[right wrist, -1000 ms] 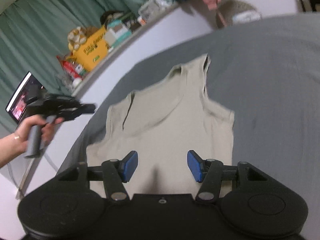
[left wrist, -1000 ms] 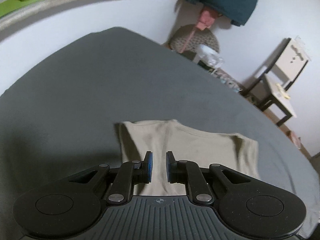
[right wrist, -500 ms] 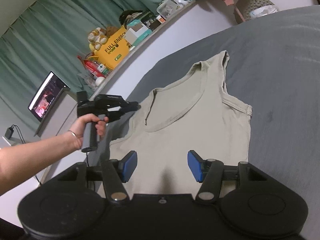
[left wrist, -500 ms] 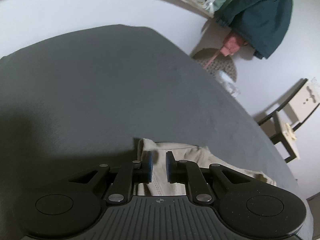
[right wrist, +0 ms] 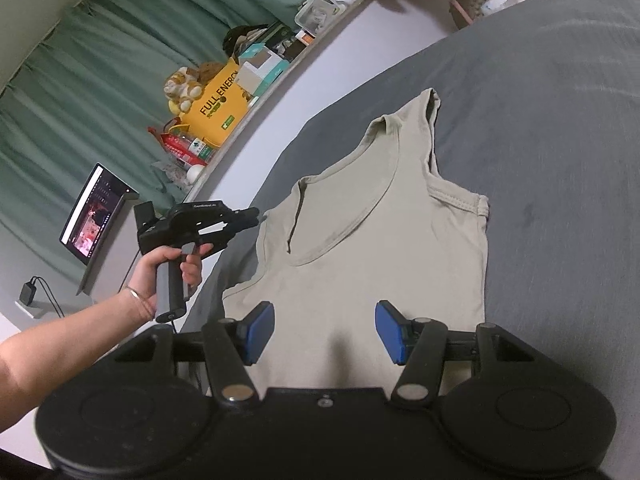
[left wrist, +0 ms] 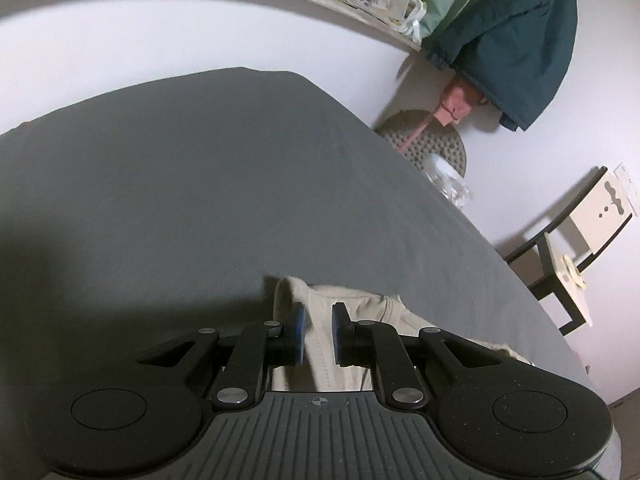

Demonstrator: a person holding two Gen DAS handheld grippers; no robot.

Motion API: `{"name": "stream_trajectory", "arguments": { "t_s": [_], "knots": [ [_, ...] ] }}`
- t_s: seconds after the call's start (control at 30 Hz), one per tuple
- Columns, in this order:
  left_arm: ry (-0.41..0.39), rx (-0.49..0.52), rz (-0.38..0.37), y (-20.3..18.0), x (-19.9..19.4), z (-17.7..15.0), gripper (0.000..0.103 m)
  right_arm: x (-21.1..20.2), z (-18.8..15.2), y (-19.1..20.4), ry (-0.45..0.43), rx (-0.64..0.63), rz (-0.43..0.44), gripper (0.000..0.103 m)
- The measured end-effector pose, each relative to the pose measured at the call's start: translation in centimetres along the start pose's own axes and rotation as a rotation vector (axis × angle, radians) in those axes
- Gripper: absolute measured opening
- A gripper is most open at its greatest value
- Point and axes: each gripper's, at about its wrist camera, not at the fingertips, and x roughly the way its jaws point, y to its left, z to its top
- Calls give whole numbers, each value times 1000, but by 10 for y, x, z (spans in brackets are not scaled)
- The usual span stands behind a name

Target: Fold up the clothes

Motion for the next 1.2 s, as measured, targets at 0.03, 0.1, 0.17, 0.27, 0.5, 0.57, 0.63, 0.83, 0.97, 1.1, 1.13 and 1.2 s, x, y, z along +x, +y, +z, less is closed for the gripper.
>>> {"name": "stream_trajectory", "arguments": {
  "t_s": [0.03,0.1,0.17,0.27,0.5,0.57,0.63,0.83,0.97,1.1,1.13,1.2],
  "knots": [
    [5,5,0,0,-2,-2,12,0,0,0,-1,0,1,55],
    [25,47,16,-3,-3,-9,12,2,0,-1,2,1,2,55],
    [60,150,73,-11,-1,-19,12,4,0,-1,9,0,1,55],
    [83,238,145,-15,4,-29,12,7,-2,-2,19,1,-2,55],
    [48,322,229,-25,6,-40,12,10,-3,-5,28,22,-4,55],
    [38,337,263,-30,6,-43,12,11,-3,-6,31,29,-7,55],
    [36,373,296,-37,6,-44,12,12,-4,-7,35,34,-11,55],
    [25,477,401,-57,6,-47,32,15,-5,-10,39,45,-10,55],
    [-11,437,473,-51,1,-47,88,17,-6,-11,45,44,-12,55],
    [-40,295,320,-32,-14,-33,90,16,-6,-12,44,45,-14,55],
    [-46,249,253,-27,-18,-27,90,16,-6,-12,42,47,-13,55],
    [-52,137,119,-16,-23,-14,90,17,-6,-13,42,50,-14,55]
  ]
}}
